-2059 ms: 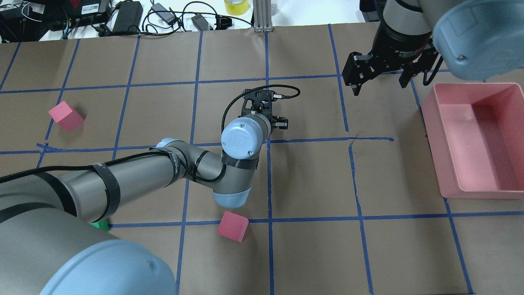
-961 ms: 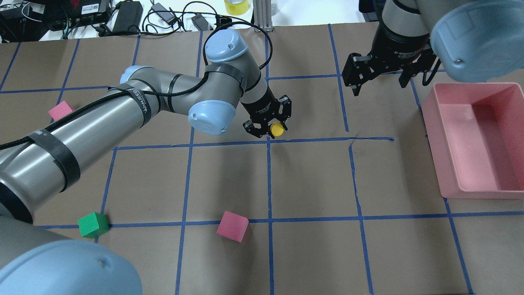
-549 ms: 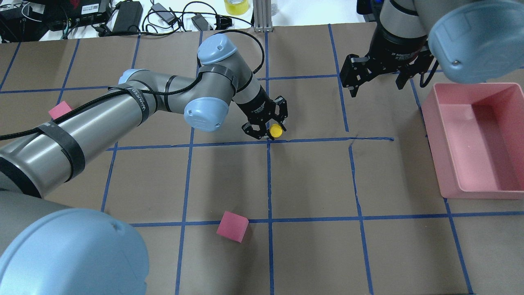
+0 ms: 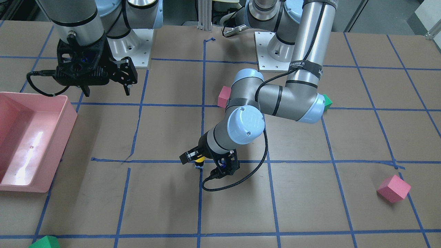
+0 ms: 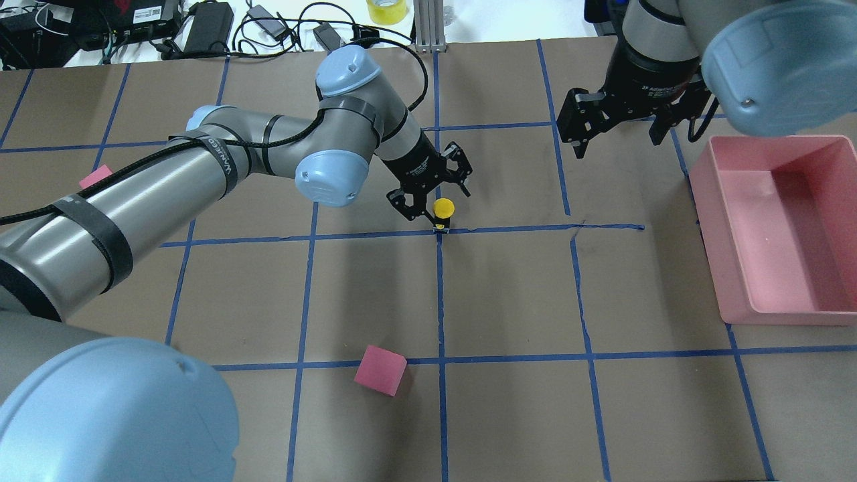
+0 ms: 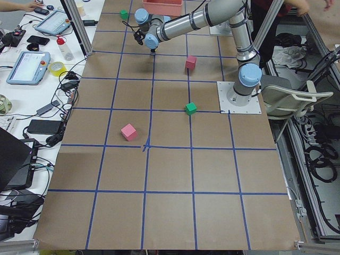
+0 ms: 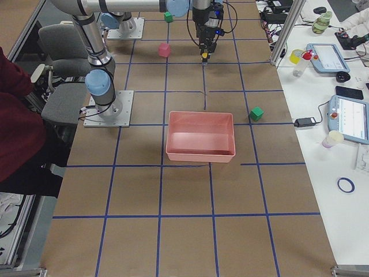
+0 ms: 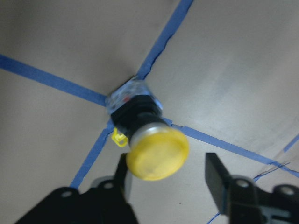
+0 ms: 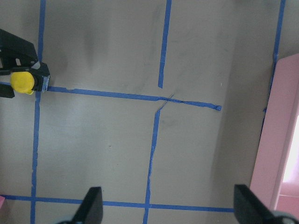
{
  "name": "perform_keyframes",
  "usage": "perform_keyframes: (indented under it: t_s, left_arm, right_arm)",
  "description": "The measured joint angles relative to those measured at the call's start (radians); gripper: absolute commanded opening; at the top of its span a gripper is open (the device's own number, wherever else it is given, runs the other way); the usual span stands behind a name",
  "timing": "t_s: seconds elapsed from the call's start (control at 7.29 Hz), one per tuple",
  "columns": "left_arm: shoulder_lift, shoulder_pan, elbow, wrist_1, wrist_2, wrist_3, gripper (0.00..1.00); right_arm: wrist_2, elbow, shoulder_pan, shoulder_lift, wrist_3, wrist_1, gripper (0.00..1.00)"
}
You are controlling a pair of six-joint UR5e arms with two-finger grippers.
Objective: Align button upright
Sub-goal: 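Open the left gripper and withdraw it from the upright button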
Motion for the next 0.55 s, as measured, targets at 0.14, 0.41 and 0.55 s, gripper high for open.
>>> perform_keyframes:
  t_s: [0.14,0.41,0.55]
  left_arm:
    - [0.029,0.023,0.023,-0.044,0.004,0.019,1.00]
    - [0.133,0.060,0.065,-0.205,0.013,0.136,1.00]
    - [0.194,0.068,0.072,-0.297,0.038,0.223,1.00]
  right_arm:
    - [0.002,0.000,0.000,0.000,-0.001,0.000,1.00]
    - [-0.001,0.002,0.000,0.000,-0.001,0.003,1.00]
    - [-0.005,0.003,0.000,0.000,-0.001,0.006,1.00]
